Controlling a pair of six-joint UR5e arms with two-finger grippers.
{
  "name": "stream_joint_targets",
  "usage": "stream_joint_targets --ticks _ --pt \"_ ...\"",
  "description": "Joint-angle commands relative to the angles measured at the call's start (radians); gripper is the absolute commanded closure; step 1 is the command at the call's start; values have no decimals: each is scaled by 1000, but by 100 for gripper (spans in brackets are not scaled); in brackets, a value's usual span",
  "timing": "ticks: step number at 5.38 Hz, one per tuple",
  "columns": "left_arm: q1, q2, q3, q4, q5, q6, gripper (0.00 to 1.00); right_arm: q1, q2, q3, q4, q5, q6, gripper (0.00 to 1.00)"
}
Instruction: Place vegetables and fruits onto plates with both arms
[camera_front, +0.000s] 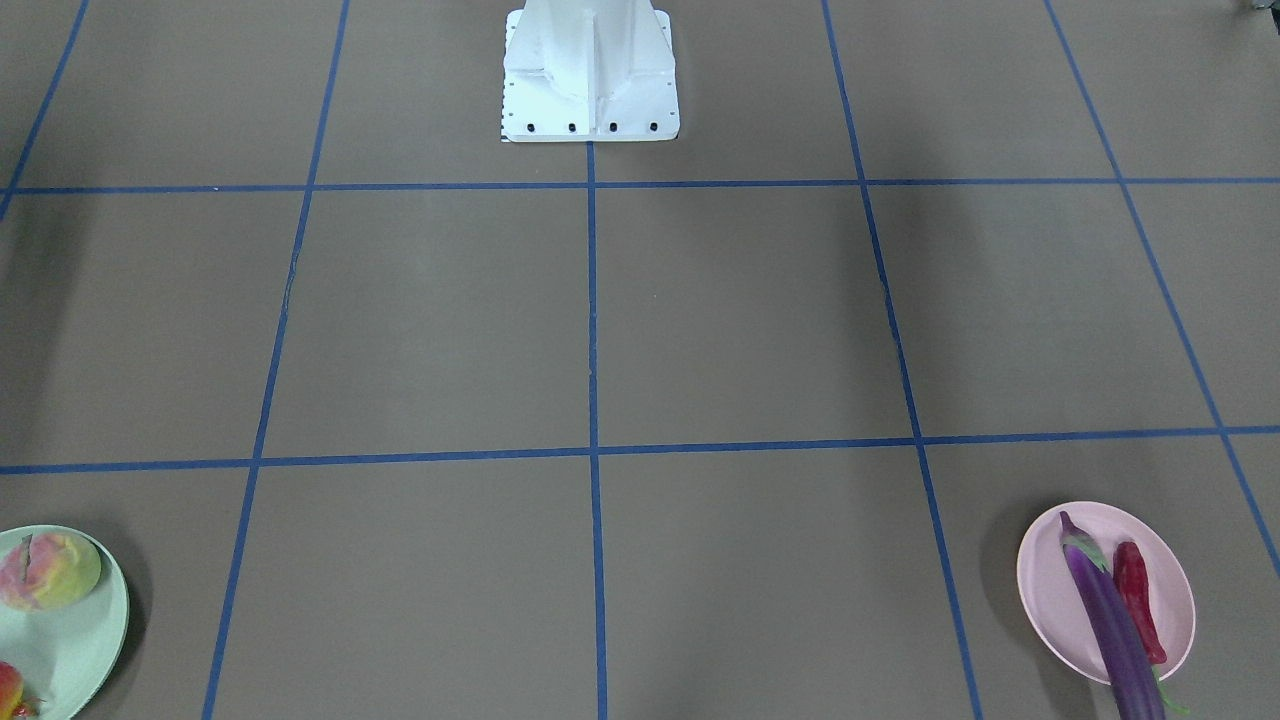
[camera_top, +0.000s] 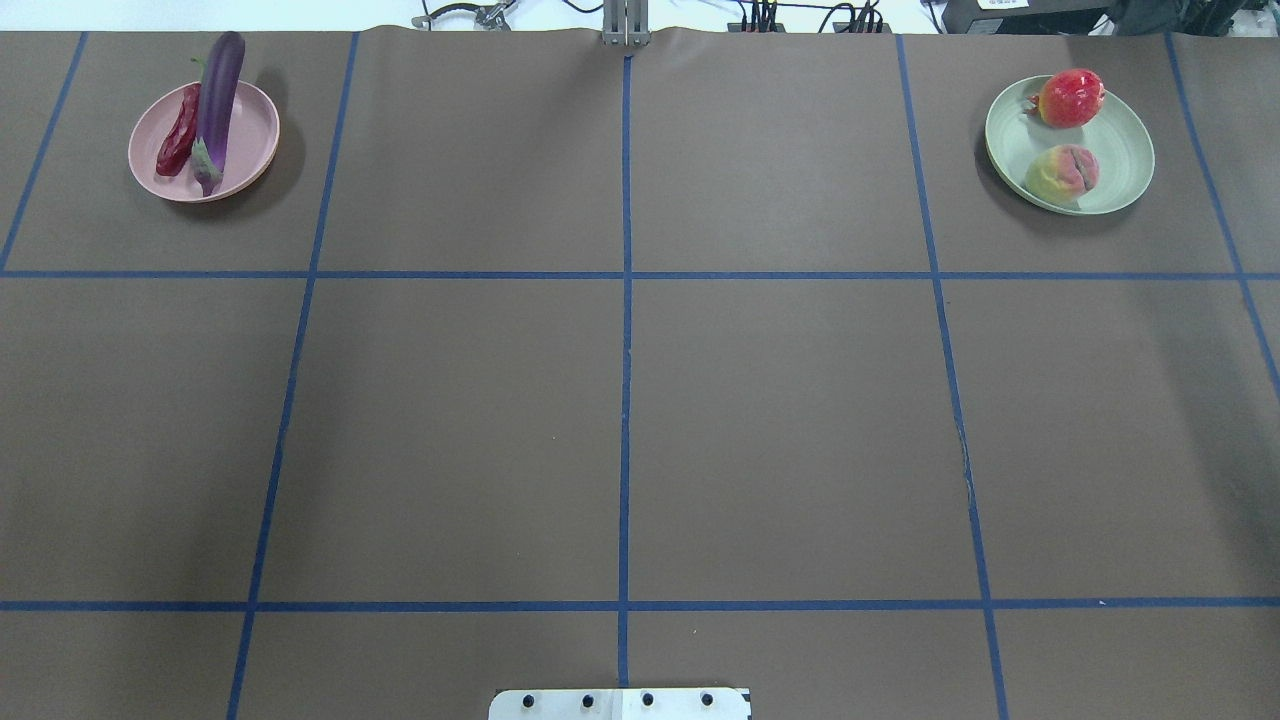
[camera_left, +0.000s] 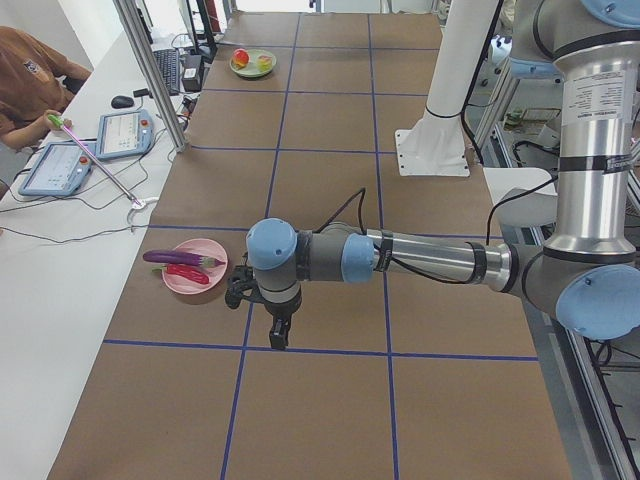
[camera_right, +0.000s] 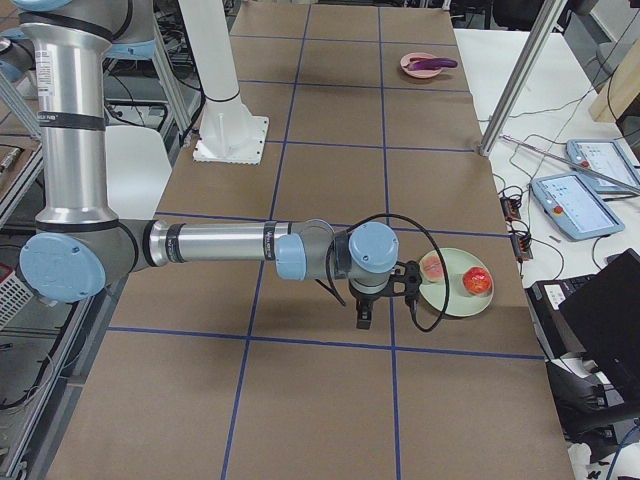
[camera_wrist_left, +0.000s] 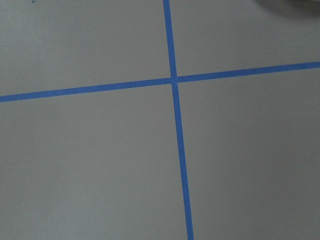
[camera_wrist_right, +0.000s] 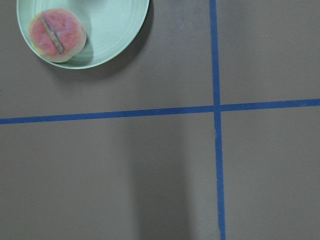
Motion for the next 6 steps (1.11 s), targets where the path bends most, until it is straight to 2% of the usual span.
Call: stream_joint_targets --ticks 1,2,3,6 --pt "0 -6 4 -2 3 0 0 -15 -1 -1 -30 -45 -35 0" --pt "0 -4 4 -7 3 -2 0 -44 1 27 -31 -153 -40 0" --pt "-1 -4 2 -7 0 -2 0 -43 4 31 -42 -163 -44 0" --pt "0 -4 48 -15 1 8 0 -12 -7 26 -40 -85 -44 0"
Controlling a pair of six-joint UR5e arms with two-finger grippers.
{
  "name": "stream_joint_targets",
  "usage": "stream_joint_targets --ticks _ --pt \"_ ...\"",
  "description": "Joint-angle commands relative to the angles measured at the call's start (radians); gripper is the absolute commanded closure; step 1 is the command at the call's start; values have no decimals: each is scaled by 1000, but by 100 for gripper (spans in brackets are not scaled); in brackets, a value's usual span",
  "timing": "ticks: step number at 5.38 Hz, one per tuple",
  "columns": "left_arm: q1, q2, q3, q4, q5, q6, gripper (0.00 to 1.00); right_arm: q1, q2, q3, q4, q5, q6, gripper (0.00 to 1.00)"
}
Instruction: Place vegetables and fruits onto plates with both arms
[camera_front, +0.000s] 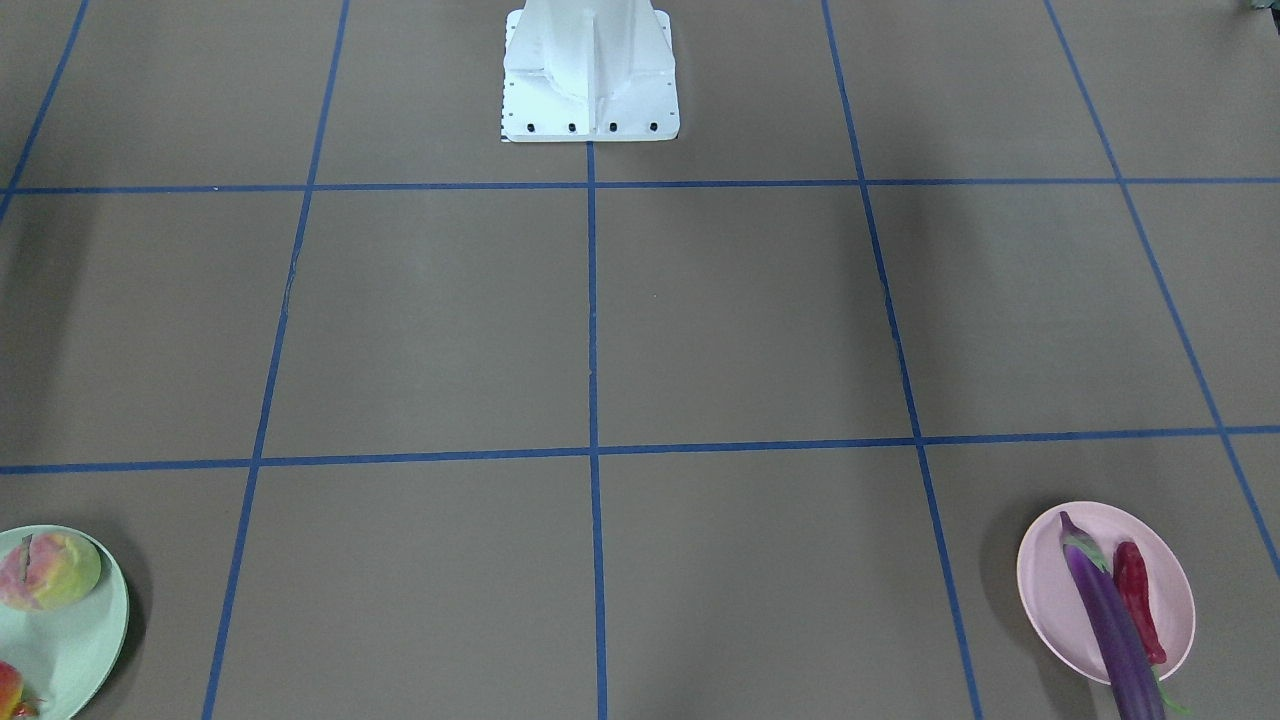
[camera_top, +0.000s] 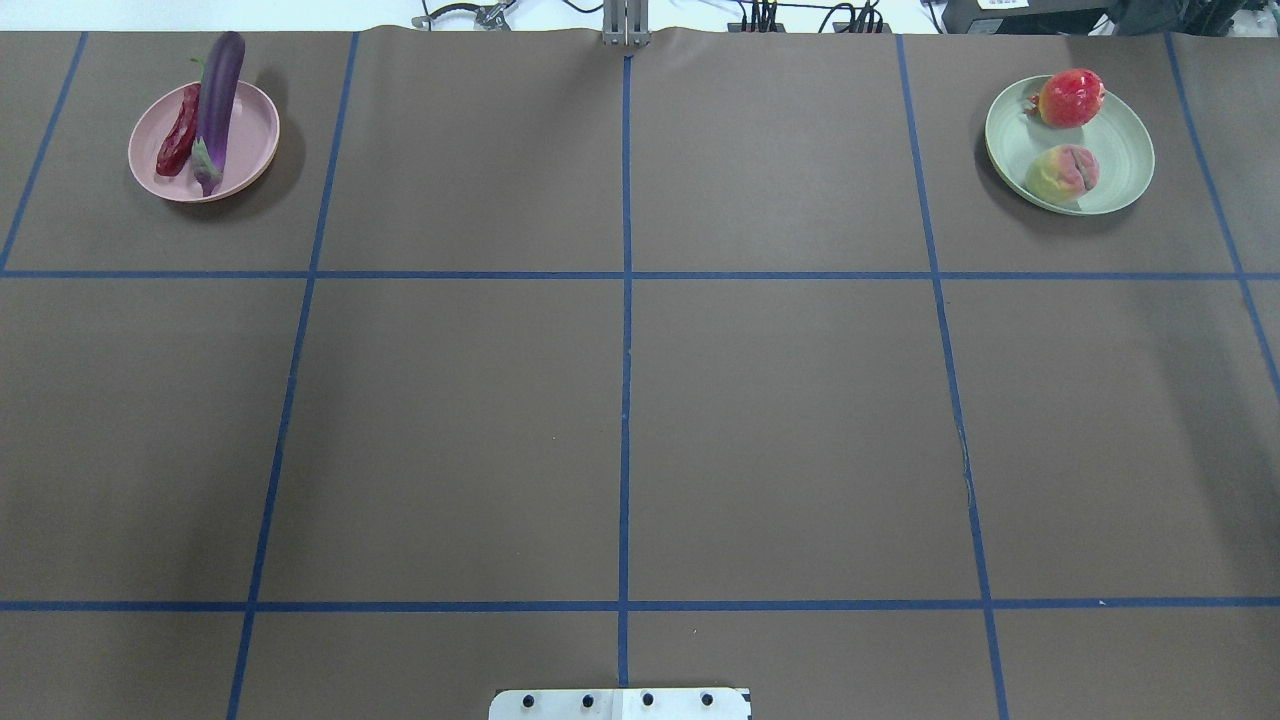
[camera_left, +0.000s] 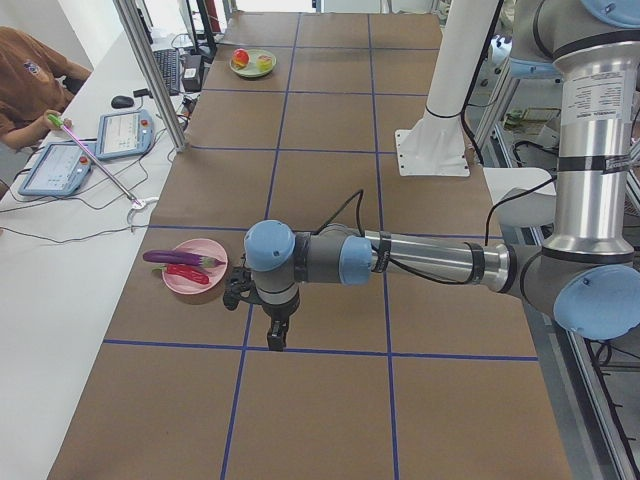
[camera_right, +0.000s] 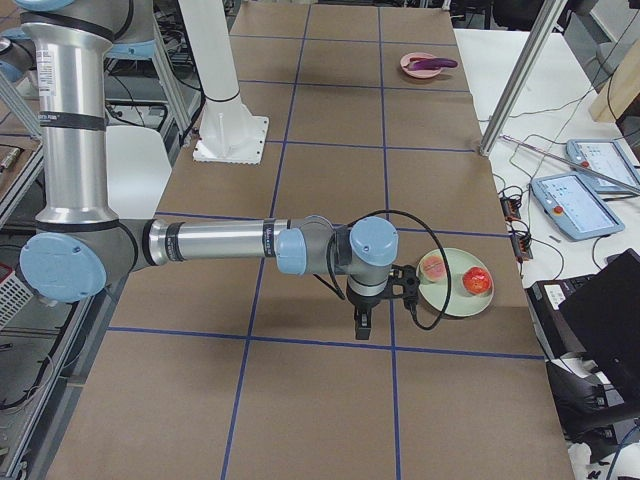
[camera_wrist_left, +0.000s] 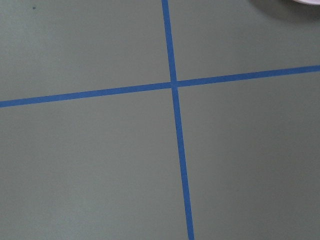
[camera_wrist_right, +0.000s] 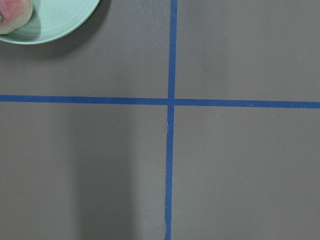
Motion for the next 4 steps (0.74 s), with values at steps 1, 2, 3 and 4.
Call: stream_joint_targets --ticks 1,2,3,4 --pt "1 1 36 -22 -1 3 0 19 -10 -2 2 69 0 0" --pt "1 2 59 -51 -1 2 0 21 -17 -1 8 70 1 0" --pt "1 2 68 -74 -1 -1 0 21 -16 -1 10 68 0 0" --pt "1 0 69 -76 -1 -1 0 21 -16 1 10 65 1 0"
